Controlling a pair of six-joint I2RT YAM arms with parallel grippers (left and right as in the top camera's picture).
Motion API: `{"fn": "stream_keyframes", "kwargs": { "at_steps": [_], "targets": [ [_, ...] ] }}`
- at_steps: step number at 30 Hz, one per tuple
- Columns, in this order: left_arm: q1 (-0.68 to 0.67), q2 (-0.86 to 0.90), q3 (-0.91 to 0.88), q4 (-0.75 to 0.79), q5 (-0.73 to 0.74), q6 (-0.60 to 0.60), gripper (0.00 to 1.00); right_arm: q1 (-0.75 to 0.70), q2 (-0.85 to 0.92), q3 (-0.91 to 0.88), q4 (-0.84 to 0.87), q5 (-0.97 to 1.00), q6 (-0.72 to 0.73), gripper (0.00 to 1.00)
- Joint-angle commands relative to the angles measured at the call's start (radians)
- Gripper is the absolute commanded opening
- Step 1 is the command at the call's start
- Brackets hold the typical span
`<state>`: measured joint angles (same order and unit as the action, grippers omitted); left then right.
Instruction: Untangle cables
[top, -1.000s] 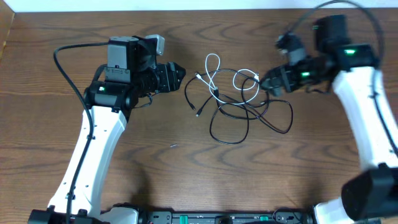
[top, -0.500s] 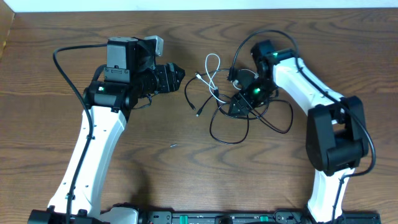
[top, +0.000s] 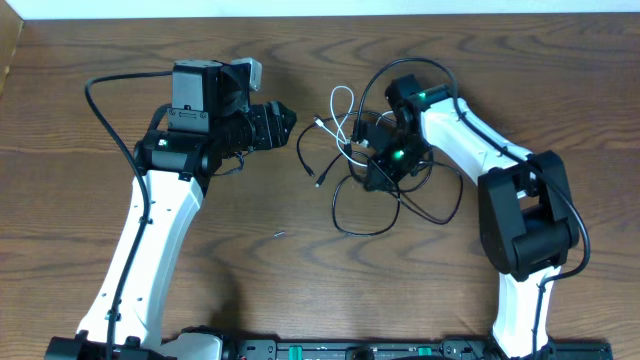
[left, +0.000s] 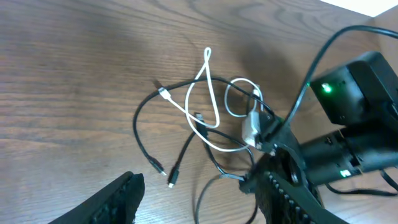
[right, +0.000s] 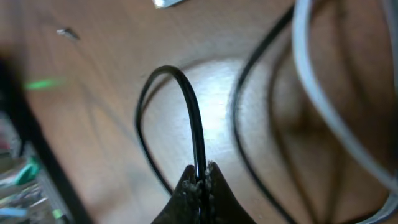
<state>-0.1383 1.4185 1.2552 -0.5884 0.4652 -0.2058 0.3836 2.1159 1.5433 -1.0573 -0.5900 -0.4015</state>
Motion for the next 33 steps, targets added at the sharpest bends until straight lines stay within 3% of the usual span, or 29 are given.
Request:
{"fn": "stream_keyframes", "kwargs": {
  "at_steps": [1, 5, 10, 15, 20, 27, 33],
  "targets": [
    [0.003, 0.008, 0.019, -0.006, -0.033, 0.003, 0.63, 0.018, -0.045, 0.013, -0.026, -0.117, 0.019, 0.01],
    [0.003, 0.008, 0.019, -0.005, -0.033, 0.003, 0.63, 0.011, -0.189, 0.120, -0.146, -0.253, 0.020, 0.01],
    [0.002, 0.008, 0.019, -0.006, -0.033, 0.003, 0.63, 0.004, -0.400, 0.335, -0.241, -0.253, 0.096, 0.01],
    [0.003, 0.008, 0.019, -0.006, -0.033, 0.003, 0.63, -0.055, -0.591, 0.586, -0.177, -0.083, 0.373, 0.01],
    [0.003, 0.008, 0.019, -0.006, -0.033, 0.003, 0.63, -0.206, -0.724, 0.763, -0.059, 0.013, 0.585, 0.01],
    [0.003, 0.008, 0.019, -0.006, -0.033, 0.003, 0.63, -0.444, -0.810, 0.817, -0.010, 0.076, 0.679, 0.01],
    [0.003, 0.008, 0.019, -0.006, -0.033, 0.003, 0.63, -0.536, -0.768, 0.816, -0.072, 0.185, 0.754, 0.01]
  ]
}}
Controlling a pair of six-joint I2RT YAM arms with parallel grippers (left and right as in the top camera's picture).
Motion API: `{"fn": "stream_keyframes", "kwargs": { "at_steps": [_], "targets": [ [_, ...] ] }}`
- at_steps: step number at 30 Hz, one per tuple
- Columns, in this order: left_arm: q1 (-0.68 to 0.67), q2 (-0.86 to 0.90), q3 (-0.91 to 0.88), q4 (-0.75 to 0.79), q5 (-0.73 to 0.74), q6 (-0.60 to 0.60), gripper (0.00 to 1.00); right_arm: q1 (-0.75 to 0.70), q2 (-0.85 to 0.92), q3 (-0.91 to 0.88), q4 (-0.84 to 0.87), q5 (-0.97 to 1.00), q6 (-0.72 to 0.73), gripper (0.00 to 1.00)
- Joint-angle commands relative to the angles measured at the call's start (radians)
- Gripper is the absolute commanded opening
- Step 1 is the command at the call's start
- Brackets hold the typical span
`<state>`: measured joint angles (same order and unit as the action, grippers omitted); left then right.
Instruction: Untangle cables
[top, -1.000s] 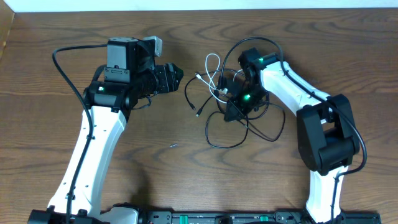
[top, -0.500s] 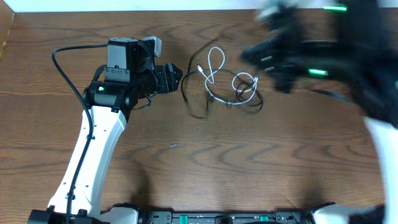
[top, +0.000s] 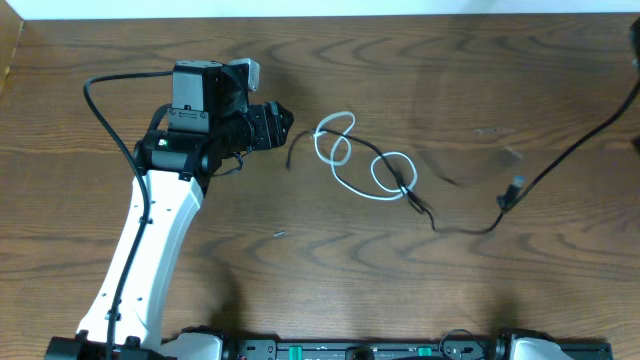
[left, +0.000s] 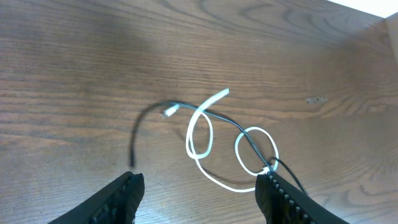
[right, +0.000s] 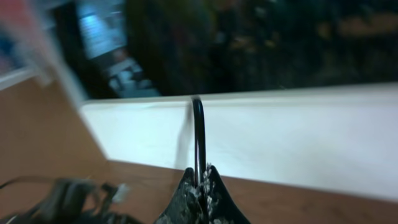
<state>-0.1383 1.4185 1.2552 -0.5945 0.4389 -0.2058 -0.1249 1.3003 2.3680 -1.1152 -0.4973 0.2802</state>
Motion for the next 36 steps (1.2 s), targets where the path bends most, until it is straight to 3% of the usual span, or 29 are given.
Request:
{"fn": "stream_keyframes", "kwargs": {
  "at_steps": [1, 9, 12, 14, 18, 26, 29, 33, 36],
  "targets": [
    [0.003, 0.008, 0.019, 0.000, -0.007, 0.003, 0.63, -0.035, 0.062, -0.008, -0.024, 0.130, 0.097, 0.01],
    [0.002, 0.008, 0.019, 0.000, -0.007, 0.003, 0.63, -0.050, 0.212, -0.008, -0.022, 0.285, 0.271, 0.01],
    [0.003, 0.008, 0.019, 0.000, -0.007, 0.003, 0.63, -0.053, 0.280, -0.008, 0.018, 0.349, 0.273, 0.01],
    [0.003, 0.008, 0.019, 0.000, -0.007, 0.003, 0.63, -0.053, 0.325, -0.008, 0.040, 0.263, 0.296, 0.01],
    [0.002, 0.008, 0.019, 0.000, -0.007, 0.003, 0.63, -0.050, 0.401, -0.008, 0.097, -0.171, 0.372, 0.01],
    [0.002, 0.008, 0.019, 0.001, -0.007, 0.003, 0.63, -0.047, 0.483, -0.008, 0.117, -0.005, 0.438, 0.01],
    [0.002, 0.008, 0.019, 0.001, -0.007, 0.003, 0.63, -0.036, 0.513, -0.008, 0.100, 0.028, 0.539, 0.01],
    [0.002, 0.008, 0.019, 0.000, -0.007, 0.003, 0.63, -0.031, 0.546, -0.008, 0.080, -0.180, 0.700, 0.01],
    [0.002, 0.008, 0.019, 0.000, -0.007, 0.003, 0.63, -0.032, 0.545, -0.008, 0.081, -0.313, 0.903, 0.01]
  ]
}}
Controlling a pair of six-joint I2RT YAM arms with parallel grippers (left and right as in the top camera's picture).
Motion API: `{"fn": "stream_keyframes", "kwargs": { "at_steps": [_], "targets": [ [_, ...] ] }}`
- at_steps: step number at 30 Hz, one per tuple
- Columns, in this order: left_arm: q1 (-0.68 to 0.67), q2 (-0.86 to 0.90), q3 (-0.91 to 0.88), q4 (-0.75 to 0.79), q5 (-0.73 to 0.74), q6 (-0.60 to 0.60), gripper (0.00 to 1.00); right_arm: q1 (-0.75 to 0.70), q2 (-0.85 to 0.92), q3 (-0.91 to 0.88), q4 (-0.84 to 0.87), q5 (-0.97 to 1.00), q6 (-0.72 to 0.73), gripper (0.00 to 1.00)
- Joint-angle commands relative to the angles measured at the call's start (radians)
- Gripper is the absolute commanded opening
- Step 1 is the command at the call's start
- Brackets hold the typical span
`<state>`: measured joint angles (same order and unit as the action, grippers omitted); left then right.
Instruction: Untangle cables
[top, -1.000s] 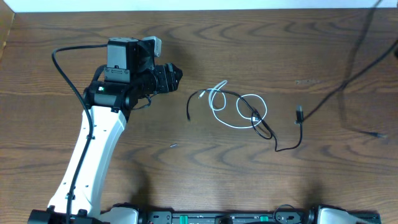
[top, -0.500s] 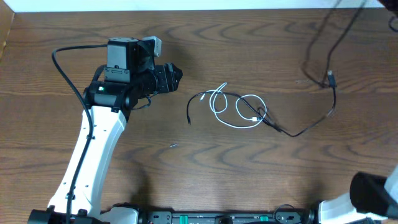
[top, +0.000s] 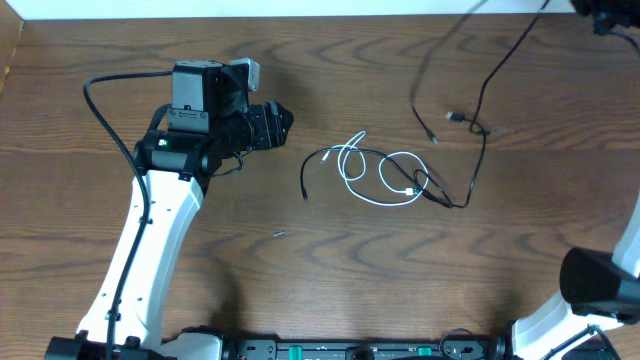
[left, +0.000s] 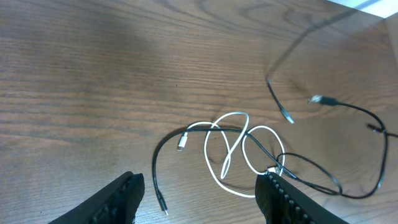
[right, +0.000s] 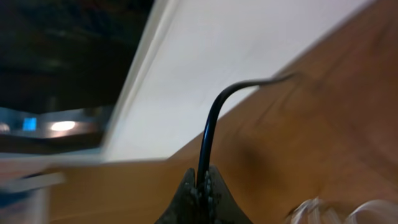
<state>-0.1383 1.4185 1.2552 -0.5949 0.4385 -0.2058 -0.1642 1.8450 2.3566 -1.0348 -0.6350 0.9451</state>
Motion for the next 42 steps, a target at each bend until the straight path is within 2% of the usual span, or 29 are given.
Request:
{"fn": "stream_keyframes", "kwargs": {
  "at_steps": [1, 5, 10, 15, 19, 27, 29, 34, 38, 42],
  "targets": [
    [0.002, 0.008, 0.019, 0.001, -0.007, 0.003, 0.63, 0.006, -0.002, 0.003, 0.008, -0.200, 0.287, 0.02],
    [0.002, 0.008, 0.019, 0.001, -0.007, 0.003, 0.63, 0.007, -0.003, 0.003, 0.051, -0.174, 0.313, 0.01],
    [0.002, 0.008, 0.019, 0.001, -0.010, 0.003, 0.63, 0.055, 0.006, 0.002, 0.002, -0.073, 0.180, 0.01],
    [0.002, 0.008, 0.019, 0.000, -0.029, 0.003, 0.63, 0.138, 0.008, -0.039, -0.085, 0.259, 0.156, 0.01],
    [0.002, 0.008, 0.019, 0.000, -0.029, 0.003, 0.63, 0.194, 0.008, -0.140, -0.038, 0.330, 0.227, 0.01],
    [0.002, 0.008, 0.019, 0.000, -0.030, 0.003, 0.63, 0.275, 0.008, -0.311, 0.154, 0.330, 0.513, 0.02],
    [0.002, 0.008, 0.019, 0.000, -0.032, 0.003, 0.63, 0.288, 0.008, -0.329, 0.269, 0.330, 0.439, 0.01],
    [0.002, 0.008, 0.019, 0.000, -0.032, 0.003, 0.63, 0.291, 0.006, -0.316, 0.535, 0.282, -0.128, 0.02],
    [0.002, 0.008, 0.019, 0.000, -0.032, 0.003, 0.63, 0.262, 0.000, -0.240, 0.529, 0.277, -0.291, 0.02],
    [0.002, 0.008, 0.019, 0.000, -0.032, 0.003, 0.63, 0.178, -0.013, -0.140, 0.520, 0.254, -0.282, 0.02]
  ]
}}
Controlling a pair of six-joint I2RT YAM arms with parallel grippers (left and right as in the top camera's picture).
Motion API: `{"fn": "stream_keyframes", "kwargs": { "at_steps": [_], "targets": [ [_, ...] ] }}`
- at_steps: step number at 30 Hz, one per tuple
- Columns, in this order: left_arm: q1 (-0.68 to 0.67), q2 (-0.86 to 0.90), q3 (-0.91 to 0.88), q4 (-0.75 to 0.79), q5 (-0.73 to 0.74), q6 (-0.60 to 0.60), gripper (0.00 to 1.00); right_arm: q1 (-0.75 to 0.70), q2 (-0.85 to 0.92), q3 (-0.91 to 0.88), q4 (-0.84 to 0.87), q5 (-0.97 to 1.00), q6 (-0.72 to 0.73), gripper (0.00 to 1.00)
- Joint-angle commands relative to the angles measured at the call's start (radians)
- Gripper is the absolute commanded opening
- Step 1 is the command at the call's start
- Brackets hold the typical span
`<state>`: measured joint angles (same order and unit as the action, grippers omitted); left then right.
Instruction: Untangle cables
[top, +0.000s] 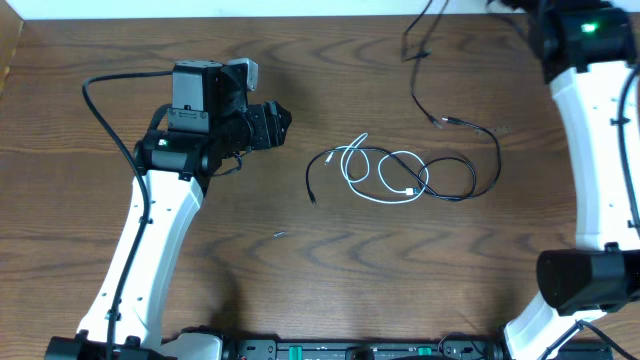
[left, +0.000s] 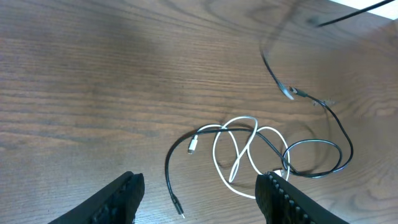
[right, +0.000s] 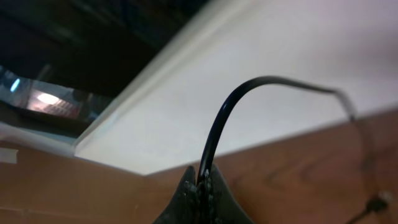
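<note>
A white cable (top: 385, 172) lies in loops at mid-table, crossed by a black cable (top: 322, 165) whose free plug points down-left. A second black cable (top: 470, 175) runs from a loop beside the white one up past a plug (top: 447, 121) toward the far edge. My right gripper (right: 200, 184) is shut on this black cable (right: 219, 130), raised near the table's far right corner. My left gripper (left: 198, 198) hangs open to the left of the tangle, nothing between its fingers (left: 118, 196). The white cable (left: 239, 152) shows in that view too.
The table's far edge (top: 300, 14) meets a white wall. A small speck (top: 280, 235) lies on the wood below the cables. My right arm (top: 595, 130) stretches along the table's right side.
My right gripper has shifted left along the far edge with the black cable. That cable now lies in a rounder loop right of the white one. My left arm is unchanged.
My right gripper was shut on a black cable down in the dense tangle. Then it was off to the right, the tangle stretched out. Later it was high at the far right corner, and now the cables lie looser, black loop beside white.
</note>
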<state>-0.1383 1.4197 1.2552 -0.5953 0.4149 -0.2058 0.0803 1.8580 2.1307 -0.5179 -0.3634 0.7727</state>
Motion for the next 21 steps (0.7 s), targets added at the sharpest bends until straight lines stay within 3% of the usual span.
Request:
{"fn": "stream_keyframes", "kwargs": {
  "at_steps": [1, 9, 13, 21],
  "targets": [
    [0.002, 0.006, 0.019, 0.000, -0.009, 0.003, 0.63, -0.095, -0.030, 0.110, 0.000, -0.026, -0.087, 0.02],
    [0.002, 0.006, 0.019, 0.000, -0.009, 0.003, 0.63, -0.369, -0.084, 0.160, -0.068, -0.057, -0.010, 0.02],
    [0.002, 0.006, 0.019, 0.001, -0.009, 0.003, 0.63, -0.492, -0.078, 0.159, -0.210, -0.032, -0.143, 0.01],
    [0.002, 0.006, 0.019, 0.000, -0.009, 0.003, 0.63, -0.639, -0.019, 0.158, -0.369, 0.256, -0.435, 0.01]
  ]
}}
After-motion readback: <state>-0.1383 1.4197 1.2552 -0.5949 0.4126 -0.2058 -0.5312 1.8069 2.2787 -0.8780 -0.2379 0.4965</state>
